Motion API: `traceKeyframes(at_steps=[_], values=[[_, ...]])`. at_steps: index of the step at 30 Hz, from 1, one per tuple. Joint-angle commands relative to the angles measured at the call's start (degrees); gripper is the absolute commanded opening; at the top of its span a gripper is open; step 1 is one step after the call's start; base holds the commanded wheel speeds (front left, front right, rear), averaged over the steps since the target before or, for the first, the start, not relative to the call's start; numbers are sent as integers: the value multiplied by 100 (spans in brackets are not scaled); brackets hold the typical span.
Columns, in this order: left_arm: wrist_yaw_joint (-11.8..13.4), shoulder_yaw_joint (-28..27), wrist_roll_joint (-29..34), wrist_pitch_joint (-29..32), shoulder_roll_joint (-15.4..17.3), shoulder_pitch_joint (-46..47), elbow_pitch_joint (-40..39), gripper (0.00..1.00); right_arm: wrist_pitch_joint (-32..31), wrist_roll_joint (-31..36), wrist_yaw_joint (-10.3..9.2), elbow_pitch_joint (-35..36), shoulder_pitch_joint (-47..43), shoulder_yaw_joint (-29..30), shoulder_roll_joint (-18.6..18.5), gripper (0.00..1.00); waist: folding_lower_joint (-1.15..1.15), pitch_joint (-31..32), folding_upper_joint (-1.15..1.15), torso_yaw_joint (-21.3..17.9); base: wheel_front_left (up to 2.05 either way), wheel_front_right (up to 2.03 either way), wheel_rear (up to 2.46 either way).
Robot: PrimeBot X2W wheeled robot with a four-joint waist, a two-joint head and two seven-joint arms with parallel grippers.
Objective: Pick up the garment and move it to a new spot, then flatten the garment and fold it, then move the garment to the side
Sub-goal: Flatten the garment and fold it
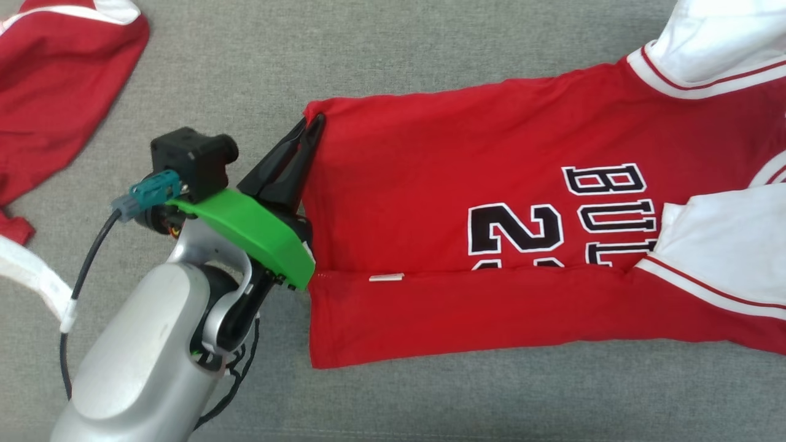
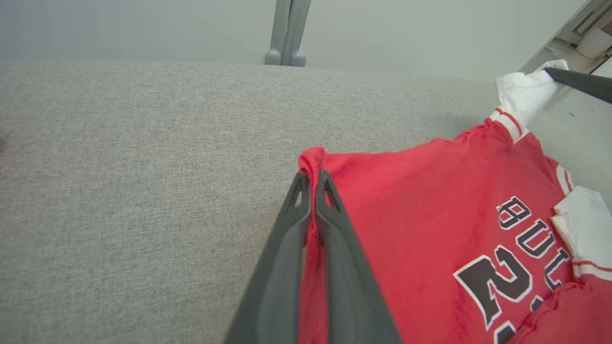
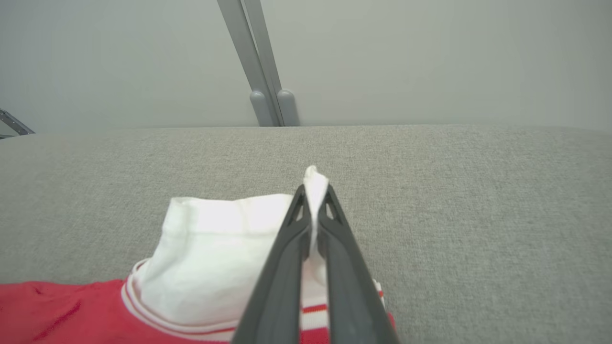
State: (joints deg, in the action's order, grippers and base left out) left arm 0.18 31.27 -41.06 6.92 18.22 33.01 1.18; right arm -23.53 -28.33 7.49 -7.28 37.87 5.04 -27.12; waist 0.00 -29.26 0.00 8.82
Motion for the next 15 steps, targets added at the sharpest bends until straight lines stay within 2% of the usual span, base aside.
traceKeyframes(at_steps=[1, 8, 15], values=[[82, -55, -16, -6, 105, -155, -128, 0, 34, -122, 0, 265, -288, 88, 16, 0, 0, 217, 0, -217, 0, 0, 0], [453, -236, -30, -79, 455, -936, -858, 0, 95, -472, 0, 1510, -1750, 516, 455, 0, 0, 343, 0, -566, 0, 0, 0], [757, -415, -84, -134, 744, -1650, -1354, 0, 169, -520, 0, 1909, -2598, 363, 983, 0, 0, 233, 0, -857, 0, 0, 0]])
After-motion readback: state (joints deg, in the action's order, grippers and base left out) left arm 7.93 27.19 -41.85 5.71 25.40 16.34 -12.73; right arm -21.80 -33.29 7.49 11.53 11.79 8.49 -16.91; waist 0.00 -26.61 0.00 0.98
